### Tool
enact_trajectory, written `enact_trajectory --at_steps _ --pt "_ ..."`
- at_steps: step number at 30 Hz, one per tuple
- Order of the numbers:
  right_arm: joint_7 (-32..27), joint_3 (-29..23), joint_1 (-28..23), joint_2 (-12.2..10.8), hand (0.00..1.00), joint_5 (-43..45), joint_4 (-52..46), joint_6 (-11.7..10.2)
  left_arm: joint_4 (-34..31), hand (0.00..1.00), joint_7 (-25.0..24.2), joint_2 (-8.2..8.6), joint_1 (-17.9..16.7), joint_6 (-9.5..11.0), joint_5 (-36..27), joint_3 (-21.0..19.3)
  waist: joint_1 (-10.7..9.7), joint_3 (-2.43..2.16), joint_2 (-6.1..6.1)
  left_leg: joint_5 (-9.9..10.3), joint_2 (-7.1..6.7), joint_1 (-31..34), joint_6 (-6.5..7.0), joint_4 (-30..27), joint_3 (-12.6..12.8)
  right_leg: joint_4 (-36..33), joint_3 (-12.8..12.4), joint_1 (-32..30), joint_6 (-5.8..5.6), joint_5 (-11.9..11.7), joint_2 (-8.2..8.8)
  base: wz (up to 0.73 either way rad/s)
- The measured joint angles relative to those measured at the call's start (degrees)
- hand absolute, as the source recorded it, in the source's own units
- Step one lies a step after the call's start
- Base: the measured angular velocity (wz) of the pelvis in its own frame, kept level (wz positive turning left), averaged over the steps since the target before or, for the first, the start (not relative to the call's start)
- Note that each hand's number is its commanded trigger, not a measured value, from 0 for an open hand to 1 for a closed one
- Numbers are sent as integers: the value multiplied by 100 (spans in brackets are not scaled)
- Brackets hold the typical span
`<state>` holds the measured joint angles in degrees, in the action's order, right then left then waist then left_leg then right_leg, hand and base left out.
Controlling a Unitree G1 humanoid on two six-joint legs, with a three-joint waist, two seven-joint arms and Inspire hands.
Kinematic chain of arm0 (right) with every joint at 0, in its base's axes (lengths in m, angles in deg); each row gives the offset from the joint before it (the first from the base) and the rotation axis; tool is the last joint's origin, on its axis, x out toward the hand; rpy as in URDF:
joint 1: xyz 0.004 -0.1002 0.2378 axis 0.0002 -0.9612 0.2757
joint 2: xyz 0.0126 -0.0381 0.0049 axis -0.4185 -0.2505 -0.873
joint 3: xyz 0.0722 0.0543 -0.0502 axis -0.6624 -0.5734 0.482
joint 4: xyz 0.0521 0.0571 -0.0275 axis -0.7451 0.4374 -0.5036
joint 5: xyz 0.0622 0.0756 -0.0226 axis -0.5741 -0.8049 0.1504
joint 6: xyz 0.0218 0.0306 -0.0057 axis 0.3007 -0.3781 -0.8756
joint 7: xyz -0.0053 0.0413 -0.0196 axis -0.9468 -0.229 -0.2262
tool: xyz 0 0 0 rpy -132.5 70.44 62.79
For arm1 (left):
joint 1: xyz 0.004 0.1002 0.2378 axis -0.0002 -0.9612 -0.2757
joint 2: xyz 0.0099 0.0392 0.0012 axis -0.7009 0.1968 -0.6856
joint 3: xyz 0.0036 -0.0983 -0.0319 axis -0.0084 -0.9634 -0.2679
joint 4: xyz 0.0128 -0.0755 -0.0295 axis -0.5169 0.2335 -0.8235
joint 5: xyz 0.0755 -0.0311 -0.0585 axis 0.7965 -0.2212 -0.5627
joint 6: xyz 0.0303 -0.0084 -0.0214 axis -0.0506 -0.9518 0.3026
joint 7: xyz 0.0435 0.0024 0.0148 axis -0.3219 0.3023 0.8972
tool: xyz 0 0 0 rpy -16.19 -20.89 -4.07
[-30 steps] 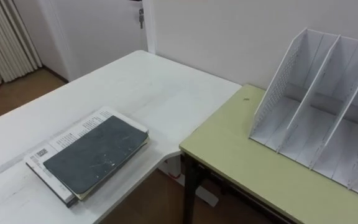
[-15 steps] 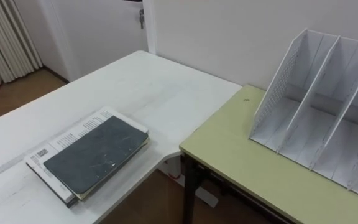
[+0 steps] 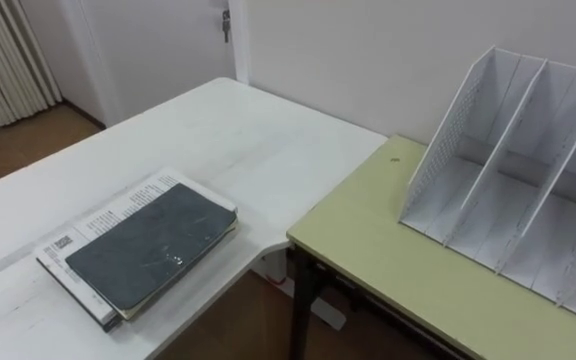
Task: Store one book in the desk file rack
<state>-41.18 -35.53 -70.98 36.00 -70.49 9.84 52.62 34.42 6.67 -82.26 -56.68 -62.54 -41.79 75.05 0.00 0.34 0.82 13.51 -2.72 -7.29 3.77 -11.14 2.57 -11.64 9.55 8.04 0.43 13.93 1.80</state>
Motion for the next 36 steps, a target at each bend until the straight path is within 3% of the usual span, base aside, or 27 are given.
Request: enact_trajectory --at_steps 7,11,14,15,19,23,36 --pt "-18 6 50 4 0 232 -14 -328 -250 0 193 29 132 379 384 292 -150 4 0 -3 -2 1 2 55 38 -10 -14 11 -5 -4 -26 0" --pt "-99 113 38 1 0 227 -30 -446 -891 0 245 20 141 456 959 857 -289 12 -1 -3 -4 17 2 55 63 -5 -10 -1 -5 -4 -18 4" --pt "-53 108 56 18 0 291 -68 -440 -1844 0 265 3 184 560 1804 1147 -337 24 13 -3 -1 73 2 54 54 -5 -20 -35 -1 -9 -26 2" --pt "-26 108 56 30 0 338 -72 -441 -2060 0 280 -14 207 610 2007 1279 -352 6 -23 -3 -1 61 3 58 58 -3 -29 -25 -1 -9 -31 -4" --pt "17 124 56 51 0 399 -199 -445 -2588 0 278 -48 216 639 2467 1658 -428 10 -63 -4 1 39 2 61 69 0 -96 -24 0 -11 -46 -6" --pt "8 152 134 62 0 421 -178 -440 -3140 0 276 -212 204 624 3006 2113 -513 20 -40 -6 -1 56 2 50 38 13 -105 -28 3 -12 -43 2" --pt "65 236 240 53 0 433 -34 -445 -5250 0 805 -493 205 773 3449 2506 -618 24 16 -9 15 69 3 58 72 103 -161 -76 11 -59 -75 -1"
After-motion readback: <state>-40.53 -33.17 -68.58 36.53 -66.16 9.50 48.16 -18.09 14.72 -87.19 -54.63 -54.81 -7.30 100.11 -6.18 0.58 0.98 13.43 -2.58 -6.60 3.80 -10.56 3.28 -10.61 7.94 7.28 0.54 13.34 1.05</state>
